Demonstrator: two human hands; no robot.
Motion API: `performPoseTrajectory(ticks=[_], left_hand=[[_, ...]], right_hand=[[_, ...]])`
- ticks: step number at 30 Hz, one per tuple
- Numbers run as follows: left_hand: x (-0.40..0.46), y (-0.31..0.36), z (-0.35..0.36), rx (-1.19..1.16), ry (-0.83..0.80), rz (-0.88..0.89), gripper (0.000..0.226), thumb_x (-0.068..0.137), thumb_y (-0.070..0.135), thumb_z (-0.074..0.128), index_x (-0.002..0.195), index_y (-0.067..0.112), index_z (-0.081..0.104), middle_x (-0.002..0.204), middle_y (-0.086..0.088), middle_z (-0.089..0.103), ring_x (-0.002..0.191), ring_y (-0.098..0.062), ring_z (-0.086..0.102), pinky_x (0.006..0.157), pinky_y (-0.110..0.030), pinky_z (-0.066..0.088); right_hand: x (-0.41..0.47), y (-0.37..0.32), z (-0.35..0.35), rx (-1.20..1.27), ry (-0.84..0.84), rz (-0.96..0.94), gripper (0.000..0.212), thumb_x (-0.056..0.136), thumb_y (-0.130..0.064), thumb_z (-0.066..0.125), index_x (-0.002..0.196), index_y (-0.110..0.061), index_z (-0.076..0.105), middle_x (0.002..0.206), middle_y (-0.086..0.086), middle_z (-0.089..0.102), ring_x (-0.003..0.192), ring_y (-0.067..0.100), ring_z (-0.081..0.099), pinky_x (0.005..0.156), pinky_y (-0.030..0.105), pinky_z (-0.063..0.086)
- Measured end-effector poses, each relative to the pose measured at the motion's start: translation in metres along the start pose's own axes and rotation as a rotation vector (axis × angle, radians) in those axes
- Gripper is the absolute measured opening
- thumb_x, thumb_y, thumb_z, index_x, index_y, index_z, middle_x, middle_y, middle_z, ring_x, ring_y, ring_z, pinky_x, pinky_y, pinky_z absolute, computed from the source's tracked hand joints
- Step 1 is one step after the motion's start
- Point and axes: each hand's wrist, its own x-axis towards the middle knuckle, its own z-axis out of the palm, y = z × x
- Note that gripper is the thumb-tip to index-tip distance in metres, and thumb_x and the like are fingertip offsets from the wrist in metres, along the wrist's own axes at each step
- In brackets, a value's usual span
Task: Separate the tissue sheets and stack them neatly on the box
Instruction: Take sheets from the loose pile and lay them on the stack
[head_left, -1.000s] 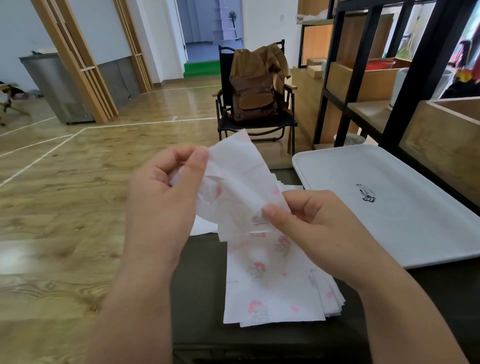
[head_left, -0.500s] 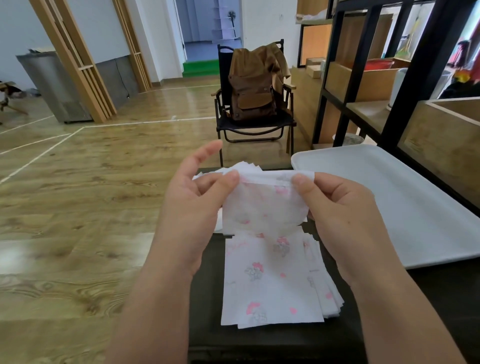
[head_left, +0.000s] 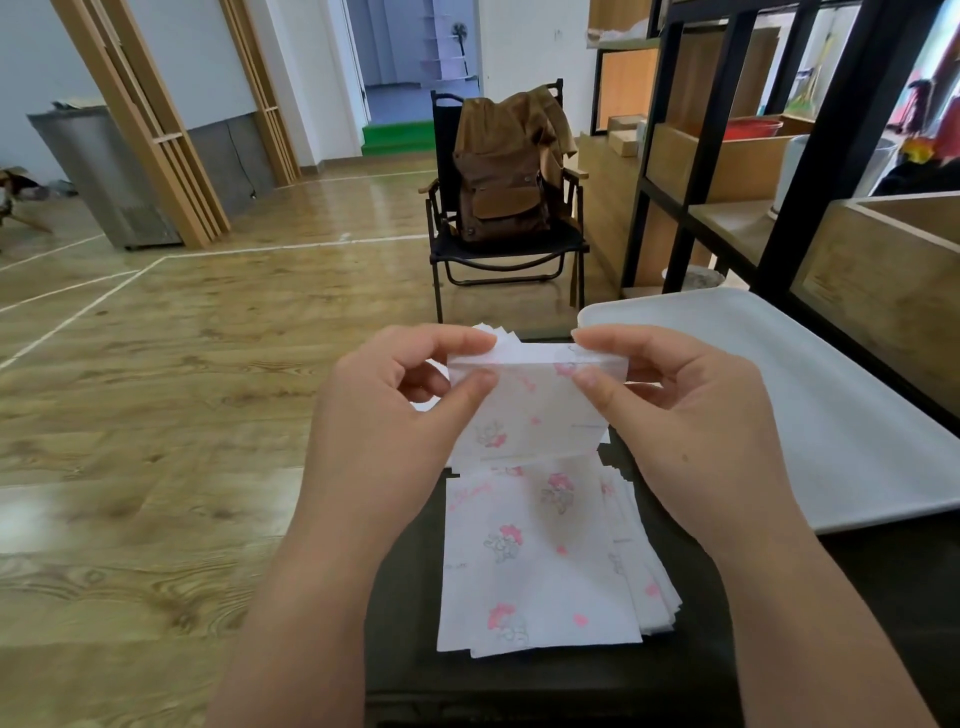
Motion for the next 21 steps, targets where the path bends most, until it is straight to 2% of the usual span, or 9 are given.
performPoseTrajectory(ticks=[4,7,10,13,15,16,17,19,21], left_hand=[[-0.001,0.0,-0.001,0.007,0.025,0.028,0.02,0.077,0.021,0.082,0.079,0.04,0.076,0.077,0.02,0.063,0.068,-0.002,0.057,0.063,-0.007,0.041],[0.0,0.0,-0.003,0.065,0.037,0.033,0.017,0.078,0.031,0.081,0.081,0.045,0.074,0.088,0.021,0.061,0.081,-0.002,0.058,0.071,-0.007,0.042],[0.001,0.006,-0.003,-0.015,0.003,0.027,0.011,0.083,0.033,0.073,0.082,0.042,0.069,0.095,0.02,0.065,0.093,-0.003,0.062,0.082,-0.016,0.046],[-0.001,0.021,-0.004,-0.199,-0.076,0.0,0.008,0.089,0.034,0.062,0.083,0.039,0.063,0.076,0.01,0.066,0.071,-0.01,0.062,0.061,-0.022,0.049],[-0.003,0.029,-0.007,-0.233,-0.105,-0.047,0.008,0.093,0.036,0.059,0.086,0.036,0.063,0.071,-0.014,0.065,0.063,-0.038,0.059,0.048,-0.04,0.047],[-0.004,0.032,-0.009,-0.235,-0.119,-0.086,0.007,0.095,0.037,0.059,0.089,0.035,0.063,0.072,-0.022,0.064,0.063,-0.044,0.058,0.045,-0.043,0.046],[-0.005,0.033,-0.012,-0.224,-0.139,-0.126,0.006,0.097,0.036,0.059,0.092,0.036,0.063,0.073,-0.022,0.066,0.061,-0.042,0.06,0.043,-0.037,0.046],[-0.006,0.031,-0.018,-0.141,-0.211,-0.224,0.007,0.093,0.038,0.061,0.095,0.044,0.059,0.072,-0.011,0.071,0.06,-0.021,0.065,0.047,-0.024,0.048],[-0.008,0.026,-0.024,0.044,-0.35,-0.331,0.018,0.086,0.043,0.063,0.099,0.049,0.053,0.066,0.004,0.069,0.057,-0.007,0.064,0.058,-0.025,0.047]], right_hand=[[-0.001,0.007,0.0,-0.143,0.032,-0.006,0.01,0.075,-0.048,0.065,0.083,-0.054,0.062,0.082,-0.039,0.062,0.094,-0.007,0.058,0.073,0.019,0.054],[-0.001,0.009,0.0,-0.226,0.088,-0.058,0.009,0.079,-0.051,0.067,0.076,-0.05,0.059,0.088,-0.027,0.057,0.096,-0.009,0.052,0.069,0.014,0.048],[0.0,0.002,0.0,-0.181,0.087,-0.047,0.015,0.078,-0.061,0.056,0.078,-0.046,0.057,0.094,-0.023,0.056,0.1,-0.01,0.05,0.066,0.012,0.048],[-0.002,-0.012,-0.002,0.093,0.012,-0.013,0.018,0.087,-0.05,0.058,0.085,-0.033,0.062,0.089,-0.014,0.066,0.09,0.001,0.063,0.061,0.025,0.058],[-0.005,-0.021,-0.005,0.226,-0.042,0.039,0.021,0.087,-0.044,0.059,0.091,-0.025,0.063,0.084,-0.008,0.072,0.078,0.009,0.069,0.06,0.033,0.059],[-0.006,-0.025,-0.007,0.26,-0.07,0.096,0.021,0.088,-0.044,0.059,0.092,-0.023,0.063,0.082,-0.005,0.073,0.074,0.013,0.071,0.057,0.036,0.059],[-0.007,-0.027,-0.01,0.259,-0.106,0.164,0.02,0.088,-0.043,0.06,0.092,-0.024,0.063,0.08,-0.002,0.075,0.071,0.017,0.072,0.054,0.038,0.06],[-0.007,-0.023,-0.018,0.146,-0.225,0.32,0.023,0.082,-0.047,0.061,0.09,-0.026,0.065,0.077,-0.001,0.075,0.066,0.017,0.072,0.049,0.032,0.056],[-0.006,-0.016,-0.023,-0.013,-0.379,0.481,0.032,0.074,-0.055,0.063,0.087,-0.025,0.067,0.075,-0.003,0.074,0.062,0.012,0.069,0.054,0.027,0.048]])
